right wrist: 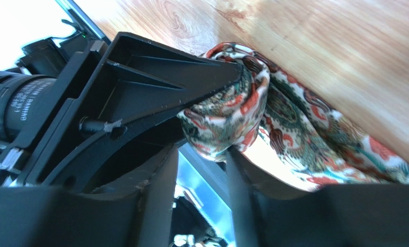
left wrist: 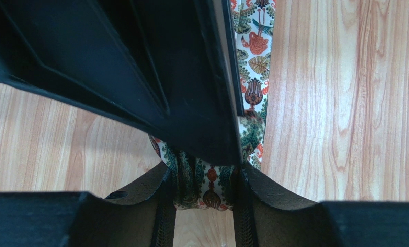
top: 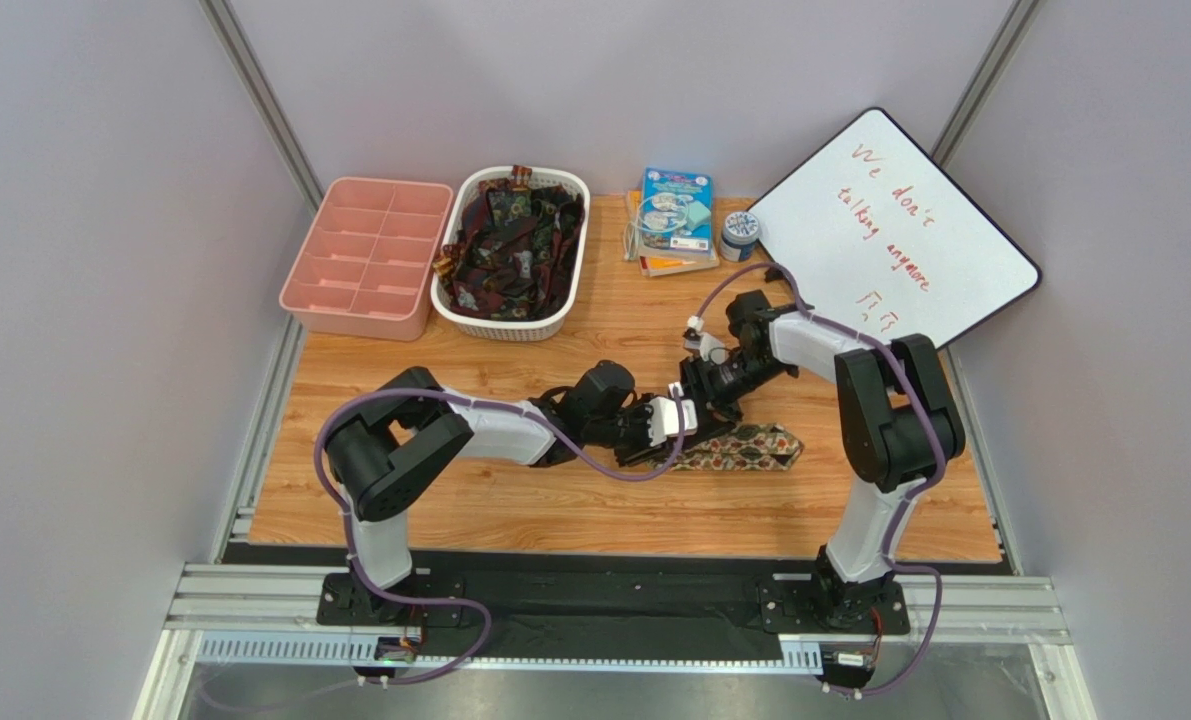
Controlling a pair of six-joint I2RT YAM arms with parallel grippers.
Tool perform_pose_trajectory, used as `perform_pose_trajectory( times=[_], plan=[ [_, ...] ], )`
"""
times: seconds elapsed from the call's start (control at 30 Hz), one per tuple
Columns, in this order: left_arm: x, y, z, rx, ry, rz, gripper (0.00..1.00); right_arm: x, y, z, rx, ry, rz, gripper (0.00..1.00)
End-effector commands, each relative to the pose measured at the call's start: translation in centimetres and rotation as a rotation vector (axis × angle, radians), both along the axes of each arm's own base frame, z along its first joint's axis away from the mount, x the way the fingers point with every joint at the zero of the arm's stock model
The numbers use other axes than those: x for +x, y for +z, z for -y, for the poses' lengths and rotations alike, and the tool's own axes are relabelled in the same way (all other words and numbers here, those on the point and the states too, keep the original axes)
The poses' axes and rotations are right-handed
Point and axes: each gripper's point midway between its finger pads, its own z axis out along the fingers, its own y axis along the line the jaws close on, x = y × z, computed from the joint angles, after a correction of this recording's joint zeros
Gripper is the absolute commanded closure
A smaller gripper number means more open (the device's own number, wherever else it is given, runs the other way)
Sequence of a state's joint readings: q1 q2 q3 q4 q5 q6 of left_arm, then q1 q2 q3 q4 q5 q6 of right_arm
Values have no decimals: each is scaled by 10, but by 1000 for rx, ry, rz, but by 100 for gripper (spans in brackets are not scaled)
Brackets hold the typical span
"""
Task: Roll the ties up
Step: Close the tie at the center of the board.
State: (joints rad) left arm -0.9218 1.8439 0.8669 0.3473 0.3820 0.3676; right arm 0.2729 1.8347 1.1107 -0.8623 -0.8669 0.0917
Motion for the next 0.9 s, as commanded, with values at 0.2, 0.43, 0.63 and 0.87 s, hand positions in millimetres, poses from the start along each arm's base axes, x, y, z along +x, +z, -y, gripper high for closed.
perform_pose_trajectory(
  times=[0.2,0.43,0.63,0.87],
  plan=[
    [-16,-46,-39,188,38,-93,54,3,-37,13,-129,24,9,100],
    [-10,-12,-33,-12,70,-139,13,3,-53,31,-184,-15,-39,100],
    [-9,14,-21,-162,32,-101,8,-3,-65,37,-220,-4,-82,100],
    [-4,27,1,-260,-75,-15,0,-4,-79,46,-281,16,-119,100]
  ],
)
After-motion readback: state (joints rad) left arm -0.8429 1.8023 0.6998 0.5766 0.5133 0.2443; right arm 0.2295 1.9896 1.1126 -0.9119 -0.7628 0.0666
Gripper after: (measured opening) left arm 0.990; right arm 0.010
